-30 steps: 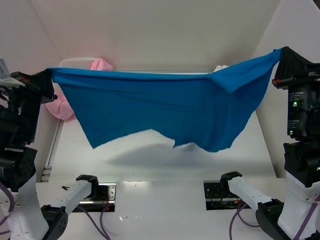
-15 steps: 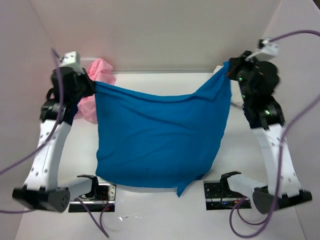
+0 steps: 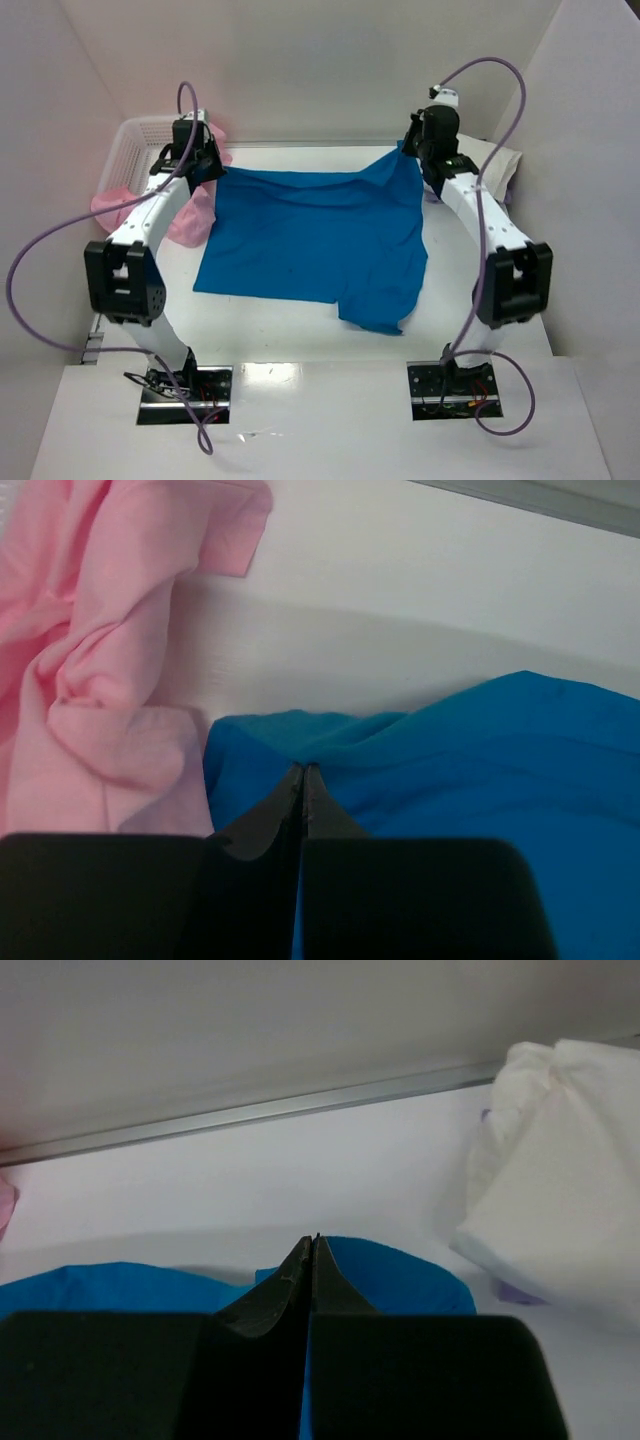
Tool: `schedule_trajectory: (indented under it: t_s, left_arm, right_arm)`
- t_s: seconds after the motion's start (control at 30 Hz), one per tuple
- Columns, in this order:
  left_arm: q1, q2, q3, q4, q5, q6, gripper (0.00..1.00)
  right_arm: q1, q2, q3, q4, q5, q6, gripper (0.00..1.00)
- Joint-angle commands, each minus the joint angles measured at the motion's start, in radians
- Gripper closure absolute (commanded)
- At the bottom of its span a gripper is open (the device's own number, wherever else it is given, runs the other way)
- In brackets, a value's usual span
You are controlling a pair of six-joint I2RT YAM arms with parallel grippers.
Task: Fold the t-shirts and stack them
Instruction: Flatten out the tshirt, then fold the flattened tshirt in 1/3 of the way
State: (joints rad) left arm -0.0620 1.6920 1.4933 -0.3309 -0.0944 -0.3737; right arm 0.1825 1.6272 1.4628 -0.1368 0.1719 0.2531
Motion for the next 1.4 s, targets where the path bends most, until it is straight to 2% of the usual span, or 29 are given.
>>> schedule_trajectory:
  t_s: [0.0, 0.17, 0.4, 0.53, 0.67, 0.8, 0.9, 0.97, 1.13, 1.37]
  left_arm:
    - [0.005, 0.137, 0.136, 0.061, 0.001, -0.008, 1.00]
    - [0.005, 0.247, 0.226, 0.061, 0.001, -0.008, 1.00]
    - [0.024, 0.305, 0.306, 0.070, -0.010, 0.022, 1.00]
    - [0.033, 0.314, 0.306, 0.082, -0.001, 0.022, 1.00]
    - [0.042, 0.314, 0.295, 0.082, -0.001, 0.041, 1.00]
    - [0.062, 0.314, 0.285, 0.082, 0.011, 0.050, 1.00]
    - [0.080, 0.314, 0.257, 0.082, 0.032, 0.050, 1.00]
    - [0.080, 0.314, 0.236, 0.082, 0.057, 0.050, 1.00]
    - [0.109, 0.305, 0.186, 0.072, 0.101, 0.050, 1.00]
    - [0.137, 0.275, 0.082, 0.059, 0.144, 0.050, 1.00]
  right_arm:
    - [-0.006, 0.144, 0.165, 0.102, -0.011, -0.004, 1.00]
    - [-0.015, 0.276, 0.300, 0.101, -0.011, -0.014, 1.00]
    - [-0.037, 0.388, 0.484, 0.062, -0.054, -0.014, 1.00]
    - [-0.046, 0.548, 0.756, -0.056, -0.084, -0.023, 1.00]
    - [-0.046, 0.574, 0.794, -0.057, -0.094, -0.014, 1.00]
    - [-0.046, 0.536, 0.725, -0.075, -0.072, -0.014, 1.00]
    - [-0.046, 0.473, 0.576, -0.038, -0.072, 0.011, 1.00]
    - [-0.046, 0.368, 0.397, 0.008, -0.072, 0.035, 1.00]
    - [-0.072, 0.238, 0.184, 0.034, -0.072, 0.067, 1.00]
    - [-0.139, 0.086, 0.028, 0.023, -0.072, 0.086, 1.00]
